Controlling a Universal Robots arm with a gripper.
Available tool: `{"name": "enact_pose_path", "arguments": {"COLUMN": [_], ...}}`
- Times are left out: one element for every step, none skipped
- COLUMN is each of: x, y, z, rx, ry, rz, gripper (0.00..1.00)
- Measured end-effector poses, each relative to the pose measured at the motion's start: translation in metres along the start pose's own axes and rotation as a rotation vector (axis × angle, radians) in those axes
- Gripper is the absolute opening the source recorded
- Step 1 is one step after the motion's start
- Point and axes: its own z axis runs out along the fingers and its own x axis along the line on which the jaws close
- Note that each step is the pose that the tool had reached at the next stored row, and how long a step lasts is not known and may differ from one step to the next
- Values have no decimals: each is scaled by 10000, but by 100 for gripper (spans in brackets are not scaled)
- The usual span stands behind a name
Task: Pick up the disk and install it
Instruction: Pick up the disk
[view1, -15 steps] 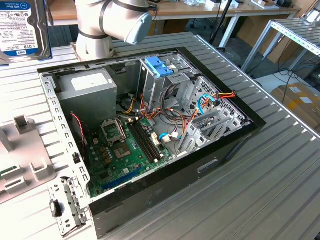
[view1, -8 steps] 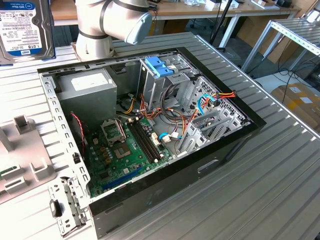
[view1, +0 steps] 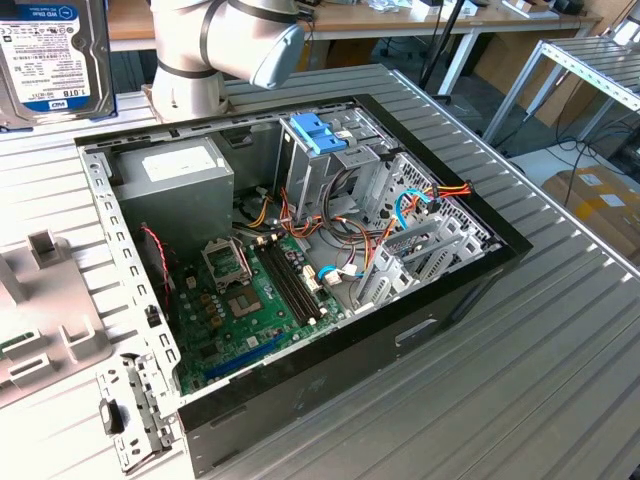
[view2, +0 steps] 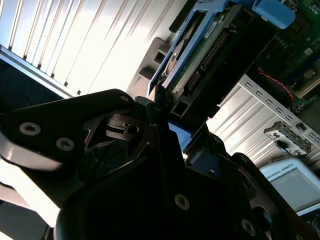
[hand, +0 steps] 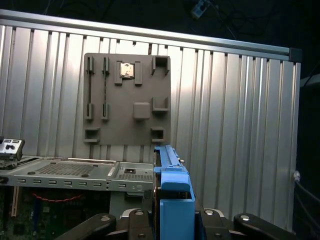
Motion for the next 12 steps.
{"name": "enact_pose_path", "arguments": {"x": [1,2,3,4,5,7,8,10,11,12,14,16], "y": [-6,-13,-21,-30,-38,-55,-63,-72,-81,-88,-99,-110], "z": [0,0,0,0,0,0,0,0,0,-1,0,0], "rx": [0,0,0,-1,-1,0,1,-1,0,-1,0,-1], "ry": [-1,0,0,0,0,0,-1,0,0,1,0,0], "rz": [0,0,1,1,0,0,0,0,0,0,1,0], "gripper": [37,37,37,37,37,37,37,37,37,37,37,37]}}
